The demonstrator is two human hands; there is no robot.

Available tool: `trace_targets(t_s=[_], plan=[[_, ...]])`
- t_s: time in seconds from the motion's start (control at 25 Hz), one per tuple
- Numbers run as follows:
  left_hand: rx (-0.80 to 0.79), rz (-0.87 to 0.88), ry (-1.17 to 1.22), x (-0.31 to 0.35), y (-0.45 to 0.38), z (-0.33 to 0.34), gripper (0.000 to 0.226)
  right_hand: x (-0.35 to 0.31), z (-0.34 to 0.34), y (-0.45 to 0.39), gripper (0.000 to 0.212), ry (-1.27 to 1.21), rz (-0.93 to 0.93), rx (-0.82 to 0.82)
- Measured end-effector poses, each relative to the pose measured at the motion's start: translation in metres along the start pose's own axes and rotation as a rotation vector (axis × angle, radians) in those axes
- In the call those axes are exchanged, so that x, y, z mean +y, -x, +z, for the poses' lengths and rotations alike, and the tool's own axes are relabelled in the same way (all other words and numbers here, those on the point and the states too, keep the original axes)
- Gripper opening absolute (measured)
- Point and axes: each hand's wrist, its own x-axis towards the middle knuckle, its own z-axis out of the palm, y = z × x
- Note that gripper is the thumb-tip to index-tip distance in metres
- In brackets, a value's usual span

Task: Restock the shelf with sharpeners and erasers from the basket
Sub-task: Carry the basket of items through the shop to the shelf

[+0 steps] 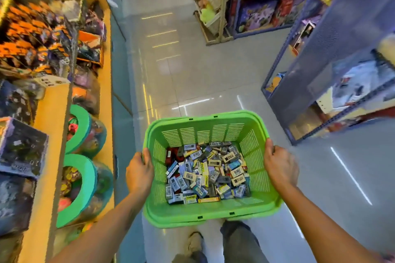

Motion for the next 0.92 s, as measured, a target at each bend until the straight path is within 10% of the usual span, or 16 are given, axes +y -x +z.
trace_targets(t_s=[0.92], plan=[[-0.608, 0.777, -0.055, 0.408, 0.296, 0.313, 0.047, 0.416, -0.287, 0.047, 0.064, -0.218, 0.972, 0.565]])
